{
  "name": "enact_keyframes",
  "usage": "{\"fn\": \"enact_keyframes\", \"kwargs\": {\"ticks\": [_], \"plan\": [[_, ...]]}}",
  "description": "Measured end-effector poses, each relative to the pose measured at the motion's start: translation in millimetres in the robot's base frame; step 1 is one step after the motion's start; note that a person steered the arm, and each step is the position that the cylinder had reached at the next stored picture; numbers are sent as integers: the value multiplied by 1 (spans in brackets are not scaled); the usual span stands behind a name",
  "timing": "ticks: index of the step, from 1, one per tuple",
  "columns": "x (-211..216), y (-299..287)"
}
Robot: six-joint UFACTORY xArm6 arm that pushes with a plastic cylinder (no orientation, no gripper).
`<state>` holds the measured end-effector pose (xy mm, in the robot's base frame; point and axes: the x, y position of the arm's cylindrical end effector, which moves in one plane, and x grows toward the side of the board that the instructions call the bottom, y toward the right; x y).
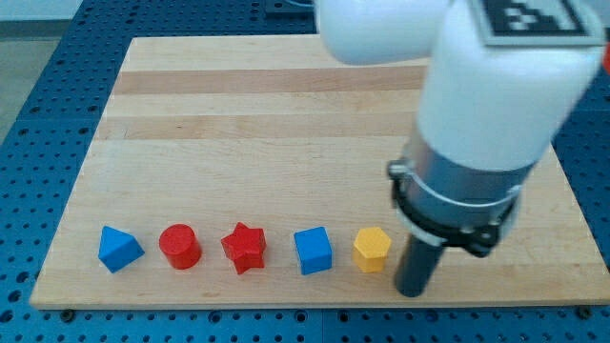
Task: Push the yellow hexagon towards top
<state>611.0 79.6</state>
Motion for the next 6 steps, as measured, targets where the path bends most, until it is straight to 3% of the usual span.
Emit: {"fn": "enact_keyframes", "kwargs": {"ticks": [2,6], "plan": [[-18,-35],[-105,-65]]}}
